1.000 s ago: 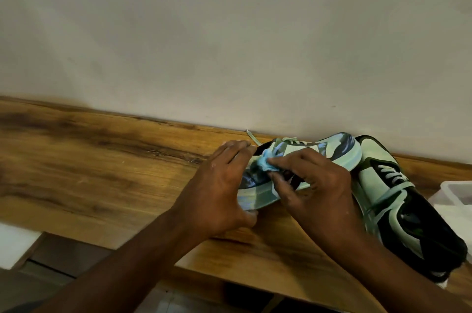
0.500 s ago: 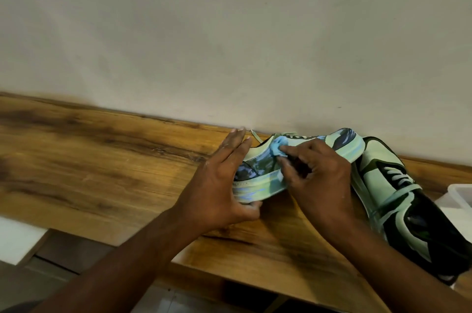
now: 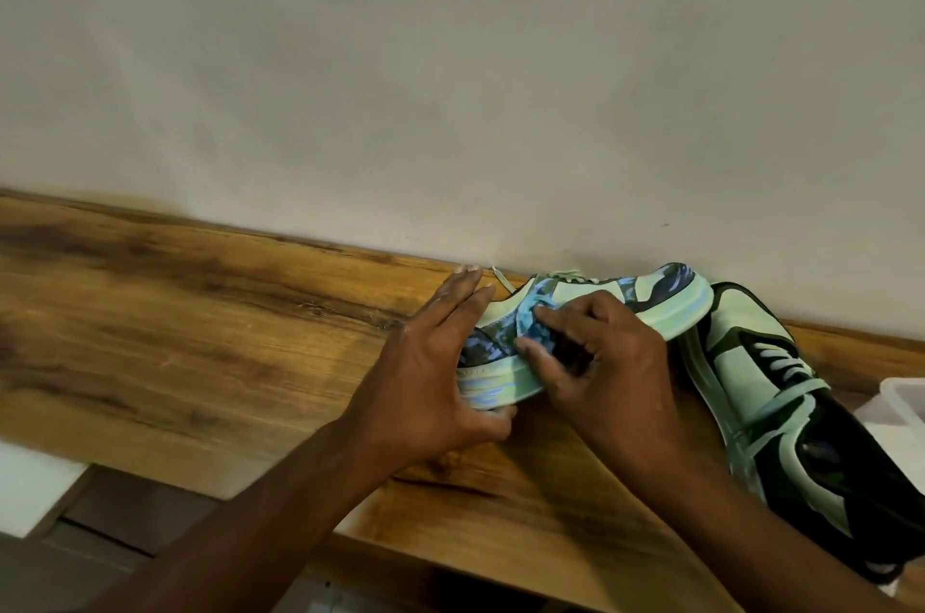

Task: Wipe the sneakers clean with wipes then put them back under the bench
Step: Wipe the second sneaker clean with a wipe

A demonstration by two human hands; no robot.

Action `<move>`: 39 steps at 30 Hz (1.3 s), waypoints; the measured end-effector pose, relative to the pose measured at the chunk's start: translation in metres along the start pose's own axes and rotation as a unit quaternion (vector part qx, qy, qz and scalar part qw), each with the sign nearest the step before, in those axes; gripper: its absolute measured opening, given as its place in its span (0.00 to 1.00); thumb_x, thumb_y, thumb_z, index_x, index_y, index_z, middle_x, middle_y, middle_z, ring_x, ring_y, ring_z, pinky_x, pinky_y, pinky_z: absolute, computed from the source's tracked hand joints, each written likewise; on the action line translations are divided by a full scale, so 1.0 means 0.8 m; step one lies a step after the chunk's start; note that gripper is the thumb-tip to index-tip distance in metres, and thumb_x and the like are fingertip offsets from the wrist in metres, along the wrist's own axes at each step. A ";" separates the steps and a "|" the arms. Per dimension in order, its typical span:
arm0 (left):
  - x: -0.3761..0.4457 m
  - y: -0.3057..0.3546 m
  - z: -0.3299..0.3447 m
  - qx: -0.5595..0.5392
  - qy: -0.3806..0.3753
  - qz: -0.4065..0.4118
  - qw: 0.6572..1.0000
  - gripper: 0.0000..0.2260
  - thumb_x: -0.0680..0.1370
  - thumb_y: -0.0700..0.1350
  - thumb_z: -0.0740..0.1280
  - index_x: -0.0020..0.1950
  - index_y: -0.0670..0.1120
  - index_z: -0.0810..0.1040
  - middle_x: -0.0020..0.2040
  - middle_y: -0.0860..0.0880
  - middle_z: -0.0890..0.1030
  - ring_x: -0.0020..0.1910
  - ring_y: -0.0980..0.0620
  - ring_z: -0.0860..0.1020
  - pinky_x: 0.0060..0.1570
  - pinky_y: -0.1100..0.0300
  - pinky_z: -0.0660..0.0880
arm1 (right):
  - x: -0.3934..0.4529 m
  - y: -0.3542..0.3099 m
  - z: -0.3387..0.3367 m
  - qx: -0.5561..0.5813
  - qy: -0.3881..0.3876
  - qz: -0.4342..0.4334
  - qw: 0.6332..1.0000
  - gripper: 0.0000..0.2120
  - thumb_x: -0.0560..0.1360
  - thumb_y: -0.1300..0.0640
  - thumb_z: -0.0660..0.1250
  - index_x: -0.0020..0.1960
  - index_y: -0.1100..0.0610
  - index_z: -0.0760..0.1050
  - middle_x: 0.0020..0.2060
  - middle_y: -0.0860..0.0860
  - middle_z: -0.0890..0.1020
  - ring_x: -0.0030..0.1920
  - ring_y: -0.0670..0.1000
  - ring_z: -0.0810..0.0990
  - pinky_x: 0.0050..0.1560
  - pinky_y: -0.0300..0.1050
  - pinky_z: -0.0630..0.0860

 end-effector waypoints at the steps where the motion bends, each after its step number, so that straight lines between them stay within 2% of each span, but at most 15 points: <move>1: 0.000 0.000 0.001 0.000 -0.003 0.001 1.000 0.51 0.62 0.60 0.80 0.82 0.48 0.65 0.84 0.54 0.60 0.83 0.60 0.54 0.79 0.53 0.64 | -0.003 -0.004 0.005 0.004 -0.005 -0.002 1.000 0.17 0.70 0.56 0.82 0.57 0.57 0.86 0.45 0.50 0.82 0.41 0.45 0.79 0.43 0.32 0.77; 4: 0.000 0.000 0.000 0.008 -0.006 0.007 1.000 0.51 0.62 0.60 0.79 0.82 0.48 0.65 0.84 0.54 0.60 0.83 0.61 0.54 0.79 0.54 0.63 | -0.004 -0.008 0.007 0.028 -0.004 -0.016 0.999 0.13 0.70 0.63 0.80 0.54 0.58 0.87 0.43 0.50 0.82 0.41 0.46 0.81 0.42 0.36 0.78; 10: -0.001 0.006 -0.002 0.001 0.001 0.026 1.000 0.50 0.63 0.59 0.81 0.81 0.49 0.66 0.83 0.53 0.62 0.82 0.59 0.56 0.78 0.55 0.63 | 0.011 0.012 -0.020 0.066 0.055 0.028 0.996 0.12 0.70 0.63 0.80 0.53 0.55 0.88 0.44 0.47 0.86 0.42 0.42 0.84 0.45 0.41 0.82; 13: 0.000 0.003 -0.002 -0.003 -0.004 0.020 1.000 0.50 0.62 0.58 0.81 0.81 0.48 0.66 0.83 0.54 0.61 0.83 0.59 0.56 0.78 0.51 0.65 | 0.004 -0.009 -0.005 0.069 0.009 -0.008 0.998 0.12 0.71 0.63 0.80 0.54 0.56 0.87 0.43 0.48 0.85 0.42 0.44 0.83 0.42 0.40 0.81; 16: 0.001 0.004 -0.002 0.003 -0.013 0.020 1.000 0.50 0.62 0.59 0.80 0.81 0.49 0.66 0.84 0.54 0.60 0.83 0.59 0.55 0.77 0.47 0.67 | 0.002 -0.022 0.004 0.036 -0.039 -0.055 0.997 0.12 0.69 0.64 0.80 0.52 0.57 0.87 0.41 0.49 0.83 0.39 0.43 0.80 0.42 0.32 0.78; 19: -0.001 0.006 -0.002 0.001 -0.008 0.022 1.000 0.50 0.63 0.58 0.82 0.81 0.48 0.67 0.83 0.54 0.62 0.83 0.59 0.56 0.78 0.50 0.66 | 0.014 -0.001 -0.013 0.014 0.011 -0.026 0.999 0.11 0.69 0.64 0.81 0.50 0.57 0.88 0.40 0.49 0.84 0.36 0.43 0.80 0.42 0.27 0.75; 22: -0.001 0.007 -0.004 -0.004 0.002 0.023 1.000 0.48 0.62 0.58 0.82 0.80 0.51 0.67 0.83 0.54 0.62 0.82 0.60 0.56 0.78 0.52 0.66 | 0.012 0.001 -0.012 0.008 0.038 -0.006 0.999 0.11 0.70 0.64 0.80 0.52 0.57 0.87 0.41 0.49 0.84 0.38 0.44 0.80 0.44 0.30 0.76; 24: 0.001 0.004 -0.004 -0.005 -0.004 0.016 1.000 0.49 0.62 0.58 0.81 0.80 0.51 0.67 0.83 0.55 0.62 0.82 0.60 0.56 0.78 0.50 0.66 | 0.003 -0.014 0.000 0.023 0.004 -0.032 0.999 0.12 0.71 0.64 0.79 0.53 0.57 0.87 0.42 0.49 0.84 0.39 0.44 0.81 0.43 0.35 0.79; 26: 0.002 0.002 -0.004 -0.007 -0.014 0.009 1.000 0.49 0.61 0.59 0.80 0.80 0.51 0.67 0.83 0.56 0.61 0.82 0.60 0.56 0.77 0.48 0.68 | -0.002 -0.025 0.008 0.039 -0.046 -0.063 0.996 0.12 0.70 0.64 0.80 0.53 0.58 0.87 0.42 0.49 0.83 0.39 0.43 0.80 0.41 0.36 0.79; 28: 0.002 0.003 -0.004 -0.004 -0.015 0.013 1.000 0.49 0.62 0.59 0.80 0.80 0.51 0.67 0.83 0.55 0.62 0.82 0.60 0.57 0.77 0.48 0.68 | 0.002 -0.018 0.004 0.030 -0.052 -0.059 0.996 0.12 0.68 0.63 0.80 0.52 0.57 0.87 0.41 0.49 0.84 0.39 0.43 0.81 0.41 0.37 0.79; 31: 0.002 0.005 -0.003 0.002 -0.009 0.013 1.000 0.49 0.62 0.59 0.81 0.80 0.51 0.67 0.83 0.55 0.62 0.82 0.60 0.56 0.78 0.52 0.66 | 0.013 0.000 -0.010 0.009 0.007 -0.013 1.000 0.12 0.68 0.64 0.80 0.51 0.58 0.87 0.41 0.49 0.85 0.38 0.43 0.80 0.45 0.27 0.76; 33: 0.002 0.003 -0.002 0.004 -0.012 0.005 1.000 0.49 0.62 0.59 0.81 0.80 0.51 0.67 0.83 0.56 0.61 0.82 0.61 0.56 0.78 0.52 0.66 | 0.012 -0.006 -0.007 -0.002 0.023 -0.015 1.000 0.12 0.70 0.65 0.79 0.52 0.58 0.87 0.43 0.51 0.85 0.40 0.44 0.80 0.48 0.24 0.73; 35: 0.002 0.001 0.000 0.004 -0.022 0.001 1.000 0.50 0.62 0.60 0.80 0.81 0.51 0.66 0.84 0.56 0.60 0.82 0.60 0.55 0.78 0.50 0.66 | 0.006 -0.020 0.005 0.008 0.001 -0.040 0.999 0.12 0.70 0.64 0.79 0.53 0.58 0.87 0.44 0.51 0.85 0.42 0.43 0.80 0.50 0.25 0.73; 39: 0.002 0.001 -0.001 0.002 -0.028 0.005 1.000 0.50 0.61 0.61 0.79 0.81 0.51 0.66 0.84 0.55 0.60 0.82 0.60 0.55 0.77 0.49 0.67 | 0.003 -0.027 0.010 0.031 -0.072 -0.076 0.994 0.12 0.67 0.64 0.81 0.50 0.58 0.87 0.41 0.48 0.83 0.39 0.42 0.79 0.44 0.25 0.72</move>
Point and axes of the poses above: each hand's wrist, its own x-axis towards the middle knuckle, its own z-axis out of the palm, y = z × x, the point moved 8 cm from there along x, towards the middle knuckle
